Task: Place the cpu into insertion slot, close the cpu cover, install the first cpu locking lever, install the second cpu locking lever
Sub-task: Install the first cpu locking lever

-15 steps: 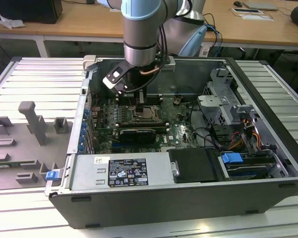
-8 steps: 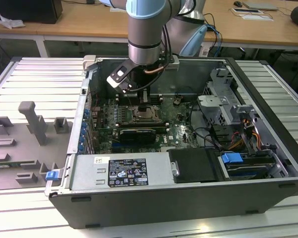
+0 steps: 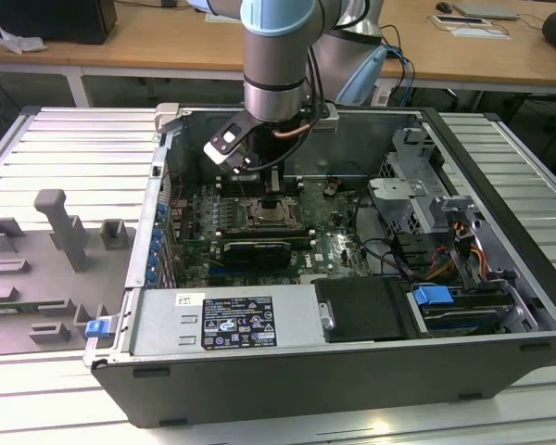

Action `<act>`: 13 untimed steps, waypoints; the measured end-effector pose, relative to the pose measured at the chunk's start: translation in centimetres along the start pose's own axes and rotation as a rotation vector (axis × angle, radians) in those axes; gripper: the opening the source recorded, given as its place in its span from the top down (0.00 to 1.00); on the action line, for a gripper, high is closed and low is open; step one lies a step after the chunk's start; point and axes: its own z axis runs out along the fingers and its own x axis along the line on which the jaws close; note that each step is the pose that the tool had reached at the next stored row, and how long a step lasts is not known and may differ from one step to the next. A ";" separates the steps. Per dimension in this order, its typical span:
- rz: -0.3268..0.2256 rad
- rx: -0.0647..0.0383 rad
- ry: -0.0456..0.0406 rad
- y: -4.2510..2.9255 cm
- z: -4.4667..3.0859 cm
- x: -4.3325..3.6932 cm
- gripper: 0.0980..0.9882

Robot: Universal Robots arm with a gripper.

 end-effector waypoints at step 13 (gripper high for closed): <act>0.000 0.000 0.0000 0.03 -1.08 0.02 0.99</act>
